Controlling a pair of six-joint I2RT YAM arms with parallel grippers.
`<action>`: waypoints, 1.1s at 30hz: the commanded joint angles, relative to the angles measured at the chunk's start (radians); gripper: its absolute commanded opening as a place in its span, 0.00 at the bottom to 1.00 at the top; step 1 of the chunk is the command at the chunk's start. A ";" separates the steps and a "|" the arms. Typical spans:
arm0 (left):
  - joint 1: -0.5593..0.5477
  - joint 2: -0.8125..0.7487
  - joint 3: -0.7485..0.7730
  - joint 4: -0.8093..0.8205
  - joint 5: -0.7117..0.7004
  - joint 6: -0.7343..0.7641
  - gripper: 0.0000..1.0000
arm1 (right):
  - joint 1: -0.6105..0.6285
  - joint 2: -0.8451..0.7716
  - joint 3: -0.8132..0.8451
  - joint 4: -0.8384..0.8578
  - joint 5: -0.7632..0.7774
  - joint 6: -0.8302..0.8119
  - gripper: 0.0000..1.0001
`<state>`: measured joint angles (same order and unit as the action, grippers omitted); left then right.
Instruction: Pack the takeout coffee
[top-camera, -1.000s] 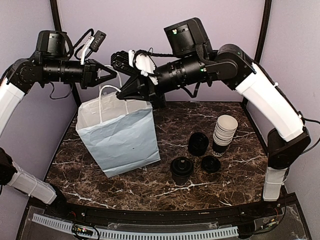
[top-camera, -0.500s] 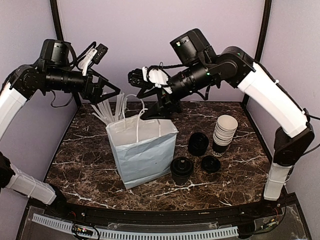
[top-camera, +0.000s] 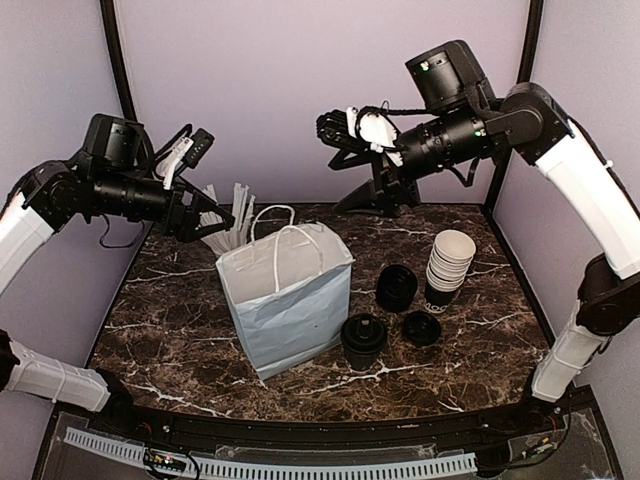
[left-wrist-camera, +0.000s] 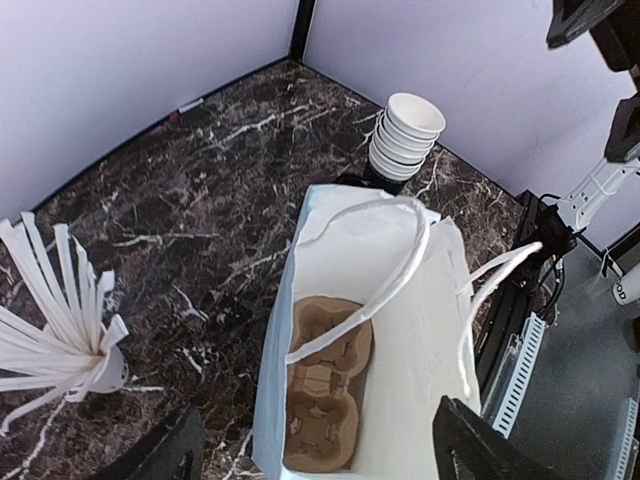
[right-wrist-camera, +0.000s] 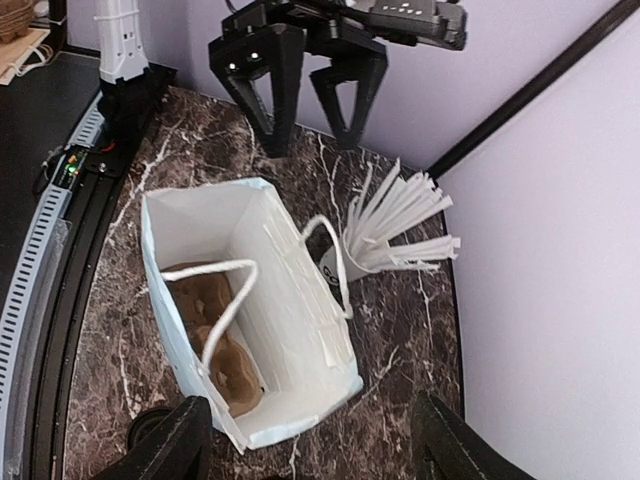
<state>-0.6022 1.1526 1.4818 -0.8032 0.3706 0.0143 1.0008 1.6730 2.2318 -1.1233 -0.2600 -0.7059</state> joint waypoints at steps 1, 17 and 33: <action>0.005 0.026 -0.053 0.023 0.030 -0.080 0.79 | -0.051 -0.053 -0.054 0.021 0.083 0.001 0.69; 0.004 0.136 -0.091 -0.006 0.064 -0.006 0.39 | -0.107 -0.139 -0.154 0.052 0.234 -0.016 0.67; 0.004 0.128 -0.025 -0.039 -0.034 0.129 0.00 | -0.181 -0.166 -0.142 0.138 0.436 -0.085 0.59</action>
<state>-0.6022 1.3556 1.4090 -0.8177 0.3820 0.0776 0.8330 1.5536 2.1029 -1.0580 0.0929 -0.7734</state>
